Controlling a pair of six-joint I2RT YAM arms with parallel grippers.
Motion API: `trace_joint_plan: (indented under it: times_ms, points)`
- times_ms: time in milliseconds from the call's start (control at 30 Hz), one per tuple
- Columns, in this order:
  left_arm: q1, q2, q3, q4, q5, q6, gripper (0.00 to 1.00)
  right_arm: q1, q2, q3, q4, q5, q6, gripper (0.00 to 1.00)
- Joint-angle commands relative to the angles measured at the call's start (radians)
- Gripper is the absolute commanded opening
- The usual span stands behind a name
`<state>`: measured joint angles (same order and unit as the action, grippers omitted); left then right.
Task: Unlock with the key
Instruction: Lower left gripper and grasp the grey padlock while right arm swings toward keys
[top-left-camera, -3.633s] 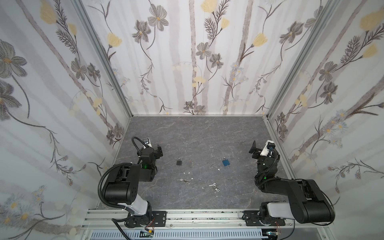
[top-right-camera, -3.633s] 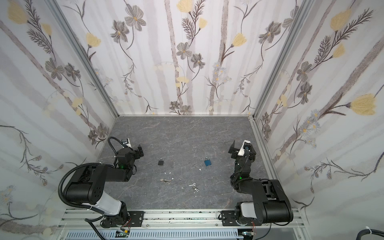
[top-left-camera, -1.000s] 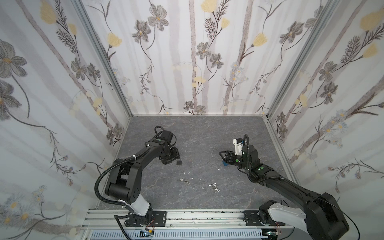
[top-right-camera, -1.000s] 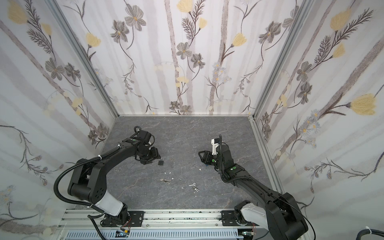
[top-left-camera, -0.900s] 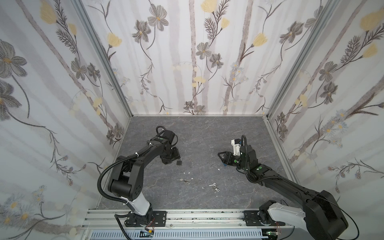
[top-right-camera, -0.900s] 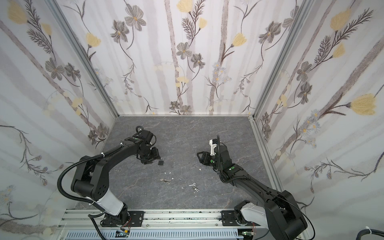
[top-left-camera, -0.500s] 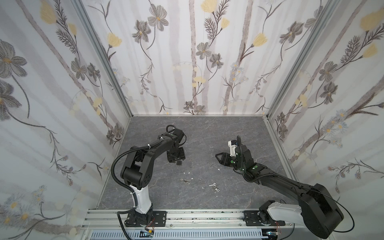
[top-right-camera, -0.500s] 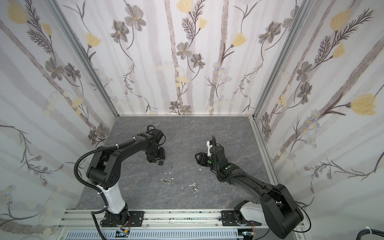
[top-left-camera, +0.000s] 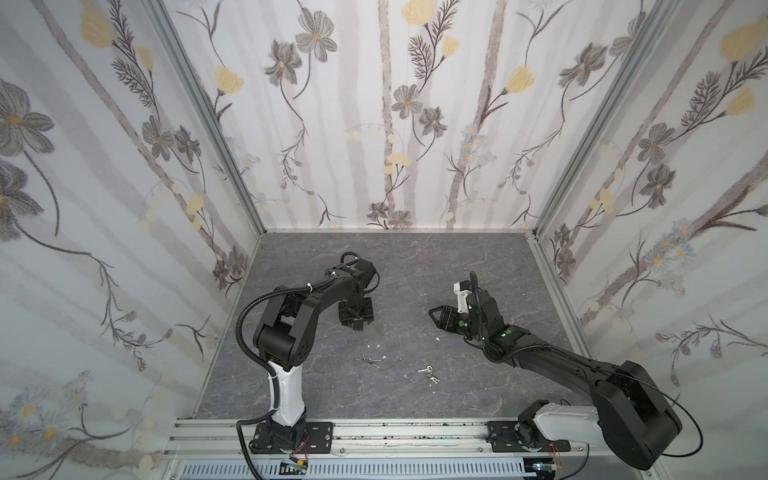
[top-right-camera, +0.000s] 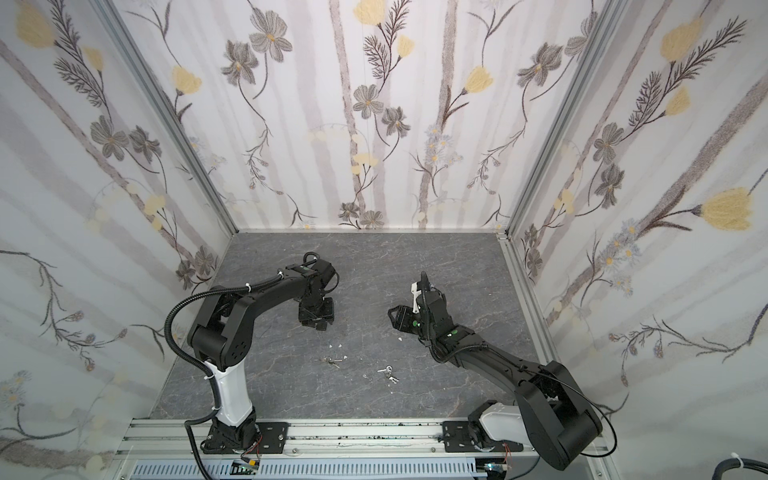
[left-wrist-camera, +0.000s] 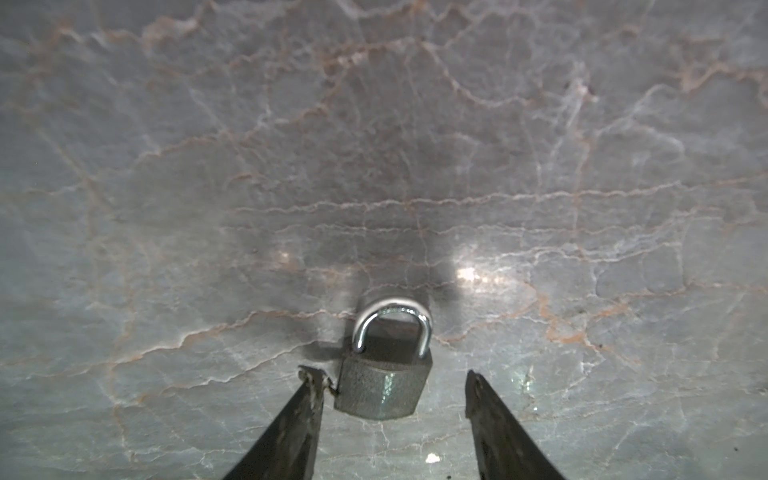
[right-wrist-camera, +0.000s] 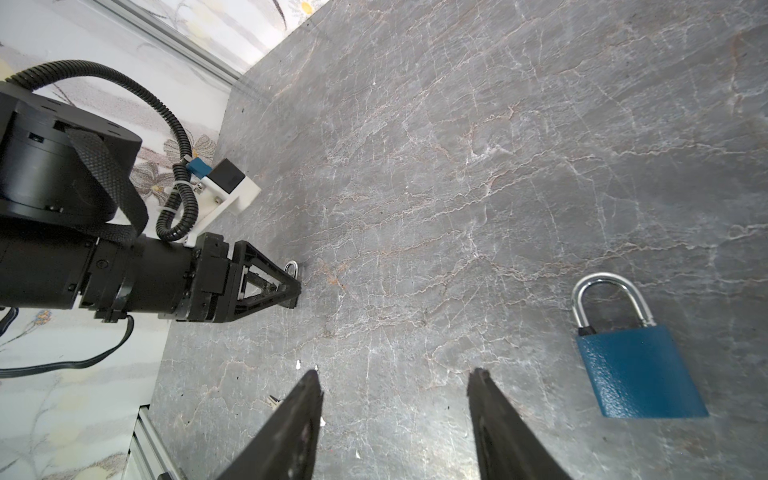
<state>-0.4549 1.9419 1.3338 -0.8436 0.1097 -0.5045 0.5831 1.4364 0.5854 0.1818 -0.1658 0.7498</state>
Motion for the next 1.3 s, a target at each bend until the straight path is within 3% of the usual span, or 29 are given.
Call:
trace_joint_plan:
  times_ms: [0, 400, 600, 767, 1267]
  points:
    - [-0.003, 0.015, 0.012, -0.027, -0.018, -0.002, 0.55, 0.003, 0.012, 0.011, 0.025, 0.006, 0.009, 0.57]
    - [-0.024, 0.05, 0.017, -0.052, -0.076, 0.003, 0.54, 0.006, 0.038, 0.023, 0.025, 0.002, 0.008, 0.57]
    - [-0.04, 0.083, 0.026, -0.061, -0.099, 0.002, 0.47, 0.006, 0.047, 0.025, 0.025, 0.0, 0.009, 0.57]
    - [-0.042, 0.1, 0.013, -0.056, -0.098, 0.001, 0.34, 0.01, 0.052, 0.019, 0.032, 0.002, 0.013, 0.57]
    - [-0.041, -0.083, -0.027, -0.025, -0.074, -0.04, 0.25, 0.062, 0.107, 0.06, 0.017, -0.009, -0.042, 0.53]
